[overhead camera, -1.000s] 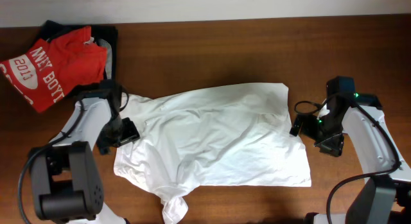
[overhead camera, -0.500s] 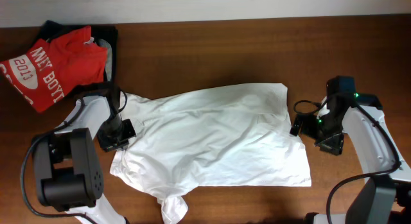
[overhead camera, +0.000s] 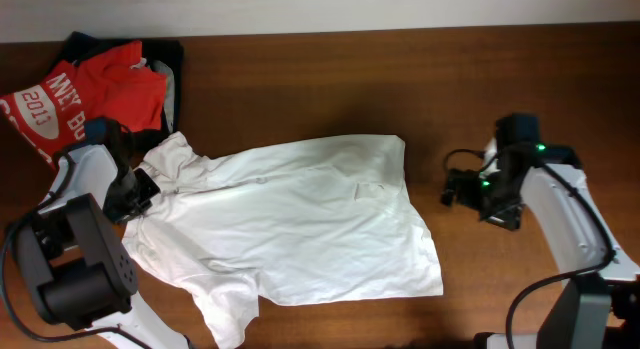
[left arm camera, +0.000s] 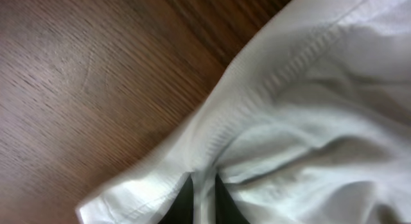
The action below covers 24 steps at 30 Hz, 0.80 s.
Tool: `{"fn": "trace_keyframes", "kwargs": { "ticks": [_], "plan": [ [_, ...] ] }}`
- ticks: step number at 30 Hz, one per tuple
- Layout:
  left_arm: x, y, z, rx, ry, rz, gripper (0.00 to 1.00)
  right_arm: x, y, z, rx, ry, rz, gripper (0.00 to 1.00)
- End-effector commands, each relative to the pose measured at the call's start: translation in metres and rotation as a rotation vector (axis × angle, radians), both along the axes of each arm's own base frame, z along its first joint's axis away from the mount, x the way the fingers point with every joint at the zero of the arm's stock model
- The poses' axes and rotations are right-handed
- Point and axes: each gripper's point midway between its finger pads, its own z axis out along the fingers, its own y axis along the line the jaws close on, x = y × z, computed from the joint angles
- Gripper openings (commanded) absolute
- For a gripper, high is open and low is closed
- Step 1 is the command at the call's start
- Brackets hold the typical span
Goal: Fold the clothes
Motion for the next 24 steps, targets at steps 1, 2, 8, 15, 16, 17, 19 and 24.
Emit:
{"fn": "trace_keyframes", "kwargs": {
  "ticks": [1, 2, 8, 15, 16, 17, 19, 24],
  "plan": [
    [0.002, -0.003, 0.0, -0.026, 0.002, 0.009, 0.58, 0.007, 0.045, 0.002, 0.048, -0.063, 0.191, 0.99],
    [0.001, -0.003, 0.0, -0.028, 0.008, 0.01, 0.7, 0.018, 0.064, 0.004, 0.04, -0.123, 0.256, 0.99],
    [0.001, -0.004, -0.001, -0.033, 0.007, 0.01, 0.99, 0.057, 0.099, -0.01, 0.064, -0.234, 0.264, 0.82],
    [0.002, -0.008, -0.001, -0.052, -0.001, 0.01, 0.99, 0.056, 0.113, -0.048, 0.149, -0.132, 0.241, 0.74],
    [0.002, -0.008, -0.001, -0.052, -0.001, 0.01, 0.99, 0.056, 0.114, -0.054, 0.148, -0.12, 0.24, 0.71],
    [0.002, -0.008, -0.001, -0.052, -0.001, 0.01, 0.99, 0.055, 0.114, -0.058, 0.15, -0.11, 0.24, 0.7],
    [0.002, -0.008, -0.001, -0.052, -0.001, 0.01, 0.99, 0.056, 0.114, -0.059, 0.15, -0.111, 0.241, 0.66],
    [0.002, -0.008, -0.001, -0.052, -0.001, 0.01, 0.99, 0.061, 0.115, -0.057, 0.152, -0.134, 0.242, 0.58]
  ]
}}
